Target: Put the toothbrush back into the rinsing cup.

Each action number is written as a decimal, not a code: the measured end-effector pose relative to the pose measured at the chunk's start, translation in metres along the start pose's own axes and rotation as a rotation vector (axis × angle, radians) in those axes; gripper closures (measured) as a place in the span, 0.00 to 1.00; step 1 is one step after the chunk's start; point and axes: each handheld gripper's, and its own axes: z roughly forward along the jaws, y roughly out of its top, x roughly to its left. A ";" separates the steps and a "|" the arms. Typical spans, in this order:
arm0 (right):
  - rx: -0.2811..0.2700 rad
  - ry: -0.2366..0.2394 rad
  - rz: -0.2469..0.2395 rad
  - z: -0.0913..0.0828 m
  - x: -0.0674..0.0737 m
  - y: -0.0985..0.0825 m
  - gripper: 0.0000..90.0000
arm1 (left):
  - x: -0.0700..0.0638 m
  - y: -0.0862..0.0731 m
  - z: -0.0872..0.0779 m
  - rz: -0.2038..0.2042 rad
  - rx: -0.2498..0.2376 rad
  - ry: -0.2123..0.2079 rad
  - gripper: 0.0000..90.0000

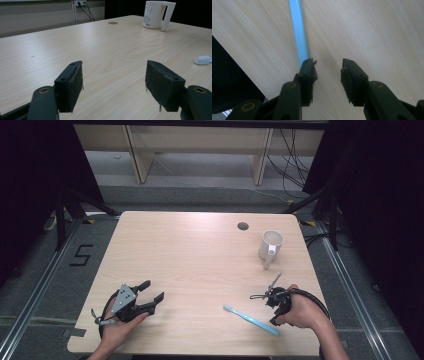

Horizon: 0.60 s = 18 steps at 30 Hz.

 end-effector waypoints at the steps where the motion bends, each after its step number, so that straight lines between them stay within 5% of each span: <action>1: 0.010 -0.001 0.002 -0.001 0.002 0.003 0.70 | 0.000 0.000 0.000 0.000 -0.001 0.000 0.33; 11: 0.022 0.011 -0.024 0.004 0.014 0.019 0.73 | -0.003 0.000 0.000 0.002 0.001 -0.003 0.33; 13: 0.033 0.007 0.002 0.006 0.018 0.024 0.73 | -0.004 0.000 0.001 -0.002 -0.002 -0.008 0.33; 18: 0.034 0.022 -0.049 0.010 0.023 0.036 0.73 | -0.002 0.000 0.001 -0.001 -0.004 -0.010 0.33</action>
